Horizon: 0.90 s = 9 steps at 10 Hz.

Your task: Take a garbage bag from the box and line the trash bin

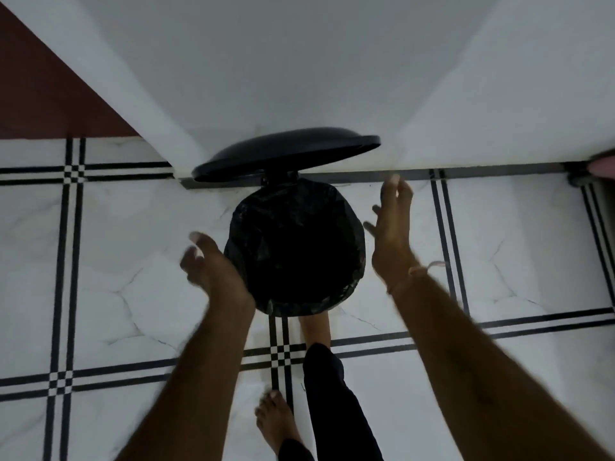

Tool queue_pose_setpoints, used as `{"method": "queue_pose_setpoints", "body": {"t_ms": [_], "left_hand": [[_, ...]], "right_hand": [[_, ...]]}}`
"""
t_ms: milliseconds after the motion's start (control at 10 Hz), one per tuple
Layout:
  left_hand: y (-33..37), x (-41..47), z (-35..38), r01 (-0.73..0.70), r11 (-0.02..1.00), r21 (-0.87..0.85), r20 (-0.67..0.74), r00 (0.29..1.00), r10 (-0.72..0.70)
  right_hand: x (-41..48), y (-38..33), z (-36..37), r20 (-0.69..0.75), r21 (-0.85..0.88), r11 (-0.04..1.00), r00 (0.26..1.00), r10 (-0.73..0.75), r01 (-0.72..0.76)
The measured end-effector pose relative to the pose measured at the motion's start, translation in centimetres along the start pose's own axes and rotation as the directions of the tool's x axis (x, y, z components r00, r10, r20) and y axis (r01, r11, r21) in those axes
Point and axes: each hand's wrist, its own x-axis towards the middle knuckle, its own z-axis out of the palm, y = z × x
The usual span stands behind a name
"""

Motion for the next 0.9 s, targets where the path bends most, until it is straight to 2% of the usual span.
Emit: {"method": "queue_pose_setpoints", "body": {"t_ms": [100,200,300,400,500,600,700,800,900], "left_hand": [[6.2,-1.6,1.4,-0.125,0.985,-0.120,0.256,0.955,0.152],[8.4,-3.2,1.1,-0.262,0.964,0.038,0.395,0.891,0.226],[6.6,-4.6,-1.3,-0.417,0.895,0.156,0.444,0.839,0.313],[2.3,-3.8,-4.4,-0.537,0.786,0.308,0.532,0.782,0.326],[-2.3,-2.0,-5.9,-0.583,0.710,0.395,0.571,0.761,0.307],[-6.3,-0.2,-6.1,-0.601,0.652,0.463,0.544,0.773,0.326],[-8.9,1.4,-6.0,-0.649,0.529,0.547,0.566,0.752,0.337],[-9.5,2.5,-5.6,-0.666,0.432,0.608,0.596,0.742,0.306],[-8.4,1.2,-6.7,-0.701,0.377,0.605,0.648,0.709,0.278]], "right_hand": [[0.6,-7.5,1.2,0.161,0.002,1.000,0.986,-0.029,0.029],[0.1,-9.5,1.8,0.267,-0.182,0.982,0.964,-0.008,0.059],[-1.6,-7.3,0.5,0.225,-0.379,0.913,0.972,-0.066,0.150],[-3.5,-3.3,-1.4,0.215,-0.492,0.849,0.972,-0.096,0.193],[-4.5,2.2,-2.7,0.260,-0.554,0.800,0.961,-0.098,0.232],[-4.4,7.6,-4.0,0.278,-0.584,0.776,0.957,-0.086,0.239],[-4.7,12.1,-5.1,0.309,-0.642,0.714,0.946,-0.095,0.281],[-3.8,12.6,-5.6,0.316,-0.663,0.697,0.946,-0.070,0.273],[-4.6,9.9,-6.2,0.321,-0.690,0.668,0.945,-0.065,0.280]]}}
